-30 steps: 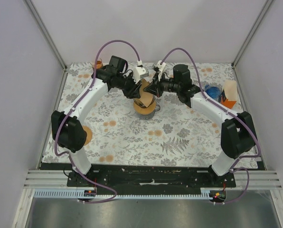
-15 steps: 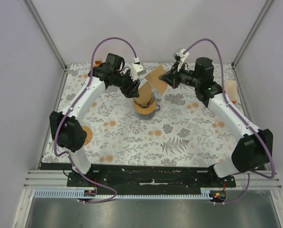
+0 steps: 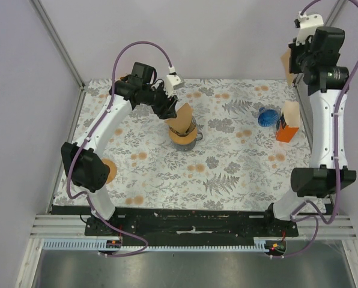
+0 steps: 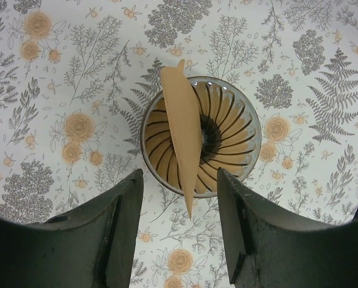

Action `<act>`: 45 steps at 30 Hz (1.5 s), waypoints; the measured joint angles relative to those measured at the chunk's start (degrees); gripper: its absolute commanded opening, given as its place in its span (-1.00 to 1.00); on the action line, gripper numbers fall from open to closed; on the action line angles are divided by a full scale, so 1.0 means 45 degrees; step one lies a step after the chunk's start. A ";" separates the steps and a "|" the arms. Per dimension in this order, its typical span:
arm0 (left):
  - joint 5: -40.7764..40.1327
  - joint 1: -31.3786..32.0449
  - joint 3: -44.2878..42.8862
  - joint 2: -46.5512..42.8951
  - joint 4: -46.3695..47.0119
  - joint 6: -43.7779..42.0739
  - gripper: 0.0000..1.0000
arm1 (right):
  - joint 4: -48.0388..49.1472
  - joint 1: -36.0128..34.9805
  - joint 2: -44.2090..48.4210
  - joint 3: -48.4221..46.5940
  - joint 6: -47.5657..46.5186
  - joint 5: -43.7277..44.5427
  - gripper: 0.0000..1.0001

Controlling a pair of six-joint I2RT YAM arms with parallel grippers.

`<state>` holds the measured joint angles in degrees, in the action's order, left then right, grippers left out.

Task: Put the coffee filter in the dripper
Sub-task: Place the coffee filter at the coffee filter holder.

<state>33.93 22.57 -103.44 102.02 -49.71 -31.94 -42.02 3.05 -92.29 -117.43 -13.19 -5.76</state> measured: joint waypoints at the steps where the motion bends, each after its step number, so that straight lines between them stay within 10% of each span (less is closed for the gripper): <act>1: -0.0053 0.0000 0.0000 -0.0005 0.0015 0.0107 0.18 | -0.0597 0.0296 -0.0461 -0.0593 -0.0131 0.0685 -1.00; 25: -0.0835 0.0015 0.0860 -0.0418 0.0602 0.1433 0.17 | -0.4488 0.1933 -0.4507 0.0233 -0.0976 0.3988 -1.00; 33: -0.0797 0.0092 0.0884 -0.0423 0.0646 0.1428 0.32 | -0.4532 0.1928 -0.4964 0.0058 -0.0627 0.3517 0.95; 45: -0.0850 0.0204 0.0884 -0.0131 0.1379 0.1428 0.27 | -0.4342 0.1753 -0.3317 -0.0627 0.0024 0.2642 0.96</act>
<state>30.11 23.49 -99.46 101.43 -43.51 -25.52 -61.56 10.94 -107.22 -120.25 -13.08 6.13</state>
